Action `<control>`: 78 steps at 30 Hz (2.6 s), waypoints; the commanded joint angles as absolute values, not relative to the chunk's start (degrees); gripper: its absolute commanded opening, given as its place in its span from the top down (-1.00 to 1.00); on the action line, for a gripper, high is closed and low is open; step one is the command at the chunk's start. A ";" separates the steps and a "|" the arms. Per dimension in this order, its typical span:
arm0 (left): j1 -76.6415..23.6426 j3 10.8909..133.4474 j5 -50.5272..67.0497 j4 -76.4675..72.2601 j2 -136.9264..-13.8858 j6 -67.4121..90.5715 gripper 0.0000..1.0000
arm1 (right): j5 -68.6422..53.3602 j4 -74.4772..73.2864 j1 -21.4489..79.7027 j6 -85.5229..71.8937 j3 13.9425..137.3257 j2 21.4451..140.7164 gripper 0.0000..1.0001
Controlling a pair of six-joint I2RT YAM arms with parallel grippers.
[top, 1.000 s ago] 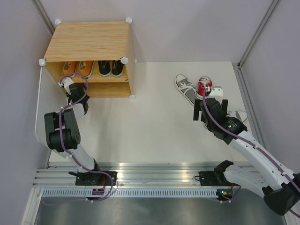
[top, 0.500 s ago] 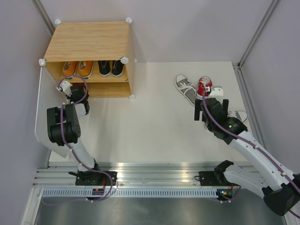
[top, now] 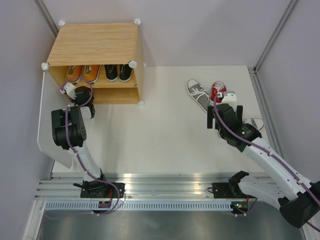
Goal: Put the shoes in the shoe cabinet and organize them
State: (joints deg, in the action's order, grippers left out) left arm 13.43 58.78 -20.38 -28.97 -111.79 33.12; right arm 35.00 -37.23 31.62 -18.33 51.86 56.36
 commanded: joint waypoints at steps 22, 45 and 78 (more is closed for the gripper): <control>11.16 42.63 -16.09 -17.95 -84.30 36.47 -0.51 | 32.52 -35.68 30.94 -17.14 58.79 55.72 -0.90; -5.88 35.16 4.04 19.60 -46.50 23.38 -0.99 | 30.50 -37.00 13.98 -36.56 87.35 98.33 -0.89; -11.60 34.45 1.05 17.93 -47.46 25.31 -0.97 | 28.66 -25.13 10.46 -25.49 83.05 95.36 0.99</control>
State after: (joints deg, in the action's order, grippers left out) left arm -11.38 34.30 1.83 19.20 -47.40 25.87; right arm 29.12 -28.32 10.63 -28.03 82.04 99.46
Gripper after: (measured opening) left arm 0.990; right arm 0.559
